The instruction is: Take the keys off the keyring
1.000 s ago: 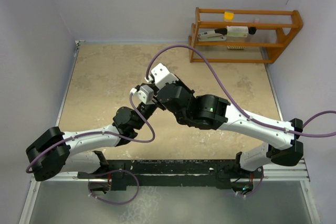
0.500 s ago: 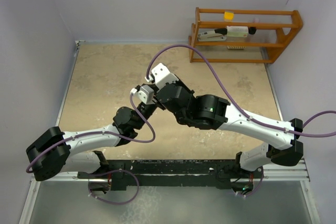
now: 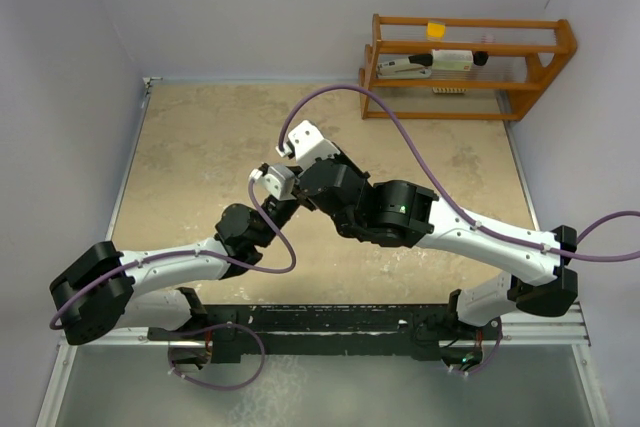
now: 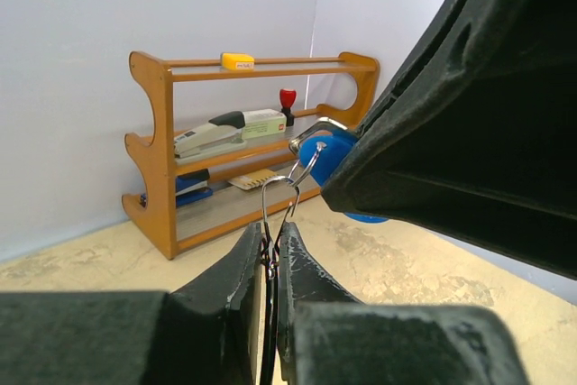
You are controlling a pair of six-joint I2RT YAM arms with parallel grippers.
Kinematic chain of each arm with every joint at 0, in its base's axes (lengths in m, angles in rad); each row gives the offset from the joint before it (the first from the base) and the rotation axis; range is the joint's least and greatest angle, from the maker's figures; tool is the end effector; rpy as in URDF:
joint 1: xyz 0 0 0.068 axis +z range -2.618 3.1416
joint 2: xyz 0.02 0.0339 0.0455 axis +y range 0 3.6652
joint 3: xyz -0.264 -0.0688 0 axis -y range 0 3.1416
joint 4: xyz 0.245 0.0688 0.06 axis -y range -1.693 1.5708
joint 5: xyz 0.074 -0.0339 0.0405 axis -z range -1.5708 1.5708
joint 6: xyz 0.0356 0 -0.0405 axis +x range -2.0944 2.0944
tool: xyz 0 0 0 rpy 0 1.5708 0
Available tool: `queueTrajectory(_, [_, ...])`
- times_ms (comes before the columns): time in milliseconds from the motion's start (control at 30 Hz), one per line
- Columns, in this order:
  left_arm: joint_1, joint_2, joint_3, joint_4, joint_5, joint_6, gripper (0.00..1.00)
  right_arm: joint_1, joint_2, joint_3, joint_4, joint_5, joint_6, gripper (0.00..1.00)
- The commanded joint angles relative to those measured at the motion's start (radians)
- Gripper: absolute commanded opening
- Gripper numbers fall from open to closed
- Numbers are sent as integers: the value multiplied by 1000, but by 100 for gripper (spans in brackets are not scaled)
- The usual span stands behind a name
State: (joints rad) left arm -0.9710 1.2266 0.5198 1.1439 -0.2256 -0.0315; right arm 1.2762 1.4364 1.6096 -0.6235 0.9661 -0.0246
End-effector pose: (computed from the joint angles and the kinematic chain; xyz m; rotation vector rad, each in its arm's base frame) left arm 0.1503 -0.2057 0.2946 0.3410 1.1276 -0.7603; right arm 0.1153 0.2790 0.4354 -0.5948 1.7222 -0.0998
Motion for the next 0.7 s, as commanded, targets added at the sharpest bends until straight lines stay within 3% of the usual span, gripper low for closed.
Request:
queueTrajectory(0, [-5, -2, 25, 48, 11, 9, 1, 6, -45, -1, 28, 12, 17, 0])
queueTrajectory(633, [-3, -13, 31, 40, 33, 8, 0, 5, -60, -18, 25, 14, 26, 0])
queueTrajectory(667, [-4, -14, 30, 43, 43, 10, 4, 5, -59, -19, 26, 15, 25, 0])
